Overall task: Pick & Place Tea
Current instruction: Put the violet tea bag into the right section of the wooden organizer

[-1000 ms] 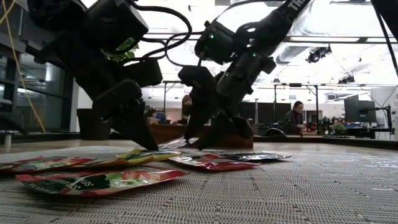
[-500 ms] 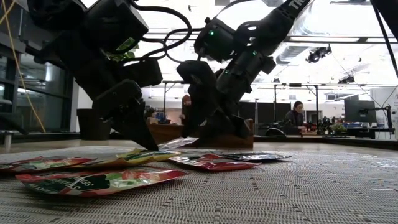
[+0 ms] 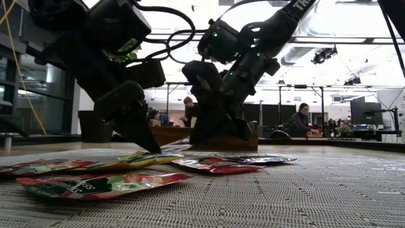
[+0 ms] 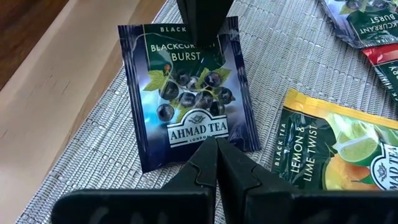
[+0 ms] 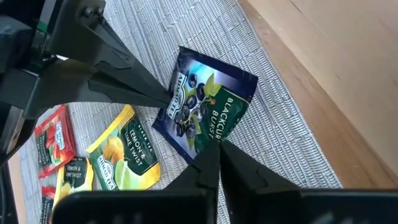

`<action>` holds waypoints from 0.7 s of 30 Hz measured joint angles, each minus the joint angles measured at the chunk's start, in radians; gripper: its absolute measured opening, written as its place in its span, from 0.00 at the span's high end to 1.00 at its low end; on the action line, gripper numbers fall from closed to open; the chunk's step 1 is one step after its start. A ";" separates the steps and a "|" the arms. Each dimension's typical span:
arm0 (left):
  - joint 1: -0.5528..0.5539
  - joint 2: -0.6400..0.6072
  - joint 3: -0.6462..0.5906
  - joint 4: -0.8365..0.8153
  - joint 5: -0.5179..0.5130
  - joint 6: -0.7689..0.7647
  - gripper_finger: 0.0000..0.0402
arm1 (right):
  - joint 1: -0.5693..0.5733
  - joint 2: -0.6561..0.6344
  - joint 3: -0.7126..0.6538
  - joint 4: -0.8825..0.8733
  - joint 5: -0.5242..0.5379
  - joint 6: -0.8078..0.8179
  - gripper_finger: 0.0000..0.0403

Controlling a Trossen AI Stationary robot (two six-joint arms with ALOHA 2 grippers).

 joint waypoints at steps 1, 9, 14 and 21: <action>0.000 0.000 0.000 0.000 0.005 0.000 1.00 | 0.000 0.000 0.000 0.000 -0.003 -0.004 0.99; 0.001 -0.077 0.002 -0.046 0.077 0.105 1.00 | 0.000 -0.002 0.000 -0.013 -0.022 -0.020 1.00; 0.000 -0.177 0.058 -0.136 0.068 0.205 1.00 | 0.000 -0.002 0.000 -0.022 -0.023 -0.035 1.00; 0.000 -0.284 0.116 -0.394 -0.021 0.258 1.00 | -0.001 -0.032 0.002 -0.022 -0.029 -0.065 1.00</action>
